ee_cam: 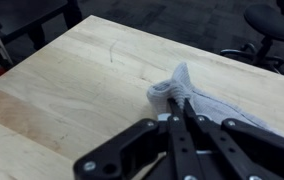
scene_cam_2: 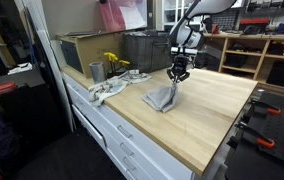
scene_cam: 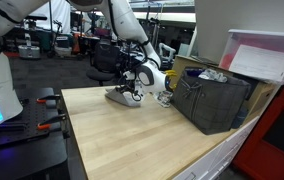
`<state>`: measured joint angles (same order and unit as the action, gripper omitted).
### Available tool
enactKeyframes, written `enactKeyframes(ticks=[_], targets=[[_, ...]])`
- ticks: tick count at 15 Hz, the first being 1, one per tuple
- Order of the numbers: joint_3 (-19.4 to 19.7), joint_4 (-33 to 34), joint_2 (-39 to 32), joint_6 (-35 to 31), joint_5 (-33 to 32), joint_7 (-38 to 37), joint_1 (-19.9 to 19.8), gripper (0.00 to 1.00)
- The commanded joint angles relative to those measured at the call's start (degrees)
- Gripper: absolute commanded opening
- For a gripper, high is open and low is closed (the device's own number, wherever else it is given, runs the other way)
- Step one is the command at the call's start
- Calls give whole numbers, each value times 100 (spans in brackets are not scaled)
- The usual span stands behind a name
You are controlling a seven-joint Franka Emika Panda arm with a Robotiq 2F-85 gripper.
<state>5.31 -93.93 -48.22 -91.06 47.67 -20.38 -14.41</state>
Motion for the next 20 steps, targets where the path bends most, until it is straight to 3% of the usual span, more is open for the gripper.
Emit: enactKeyframes(ticks=[1,5,9,20], targets=[[169,252,-286,276,577,-432,-255,1],[254,484,-489,325,1197,-884,-415,1],[238,732,-482,290,1594,-1384,-326,1],[74,2140,-922,263,1661,-3160,-19,1]])
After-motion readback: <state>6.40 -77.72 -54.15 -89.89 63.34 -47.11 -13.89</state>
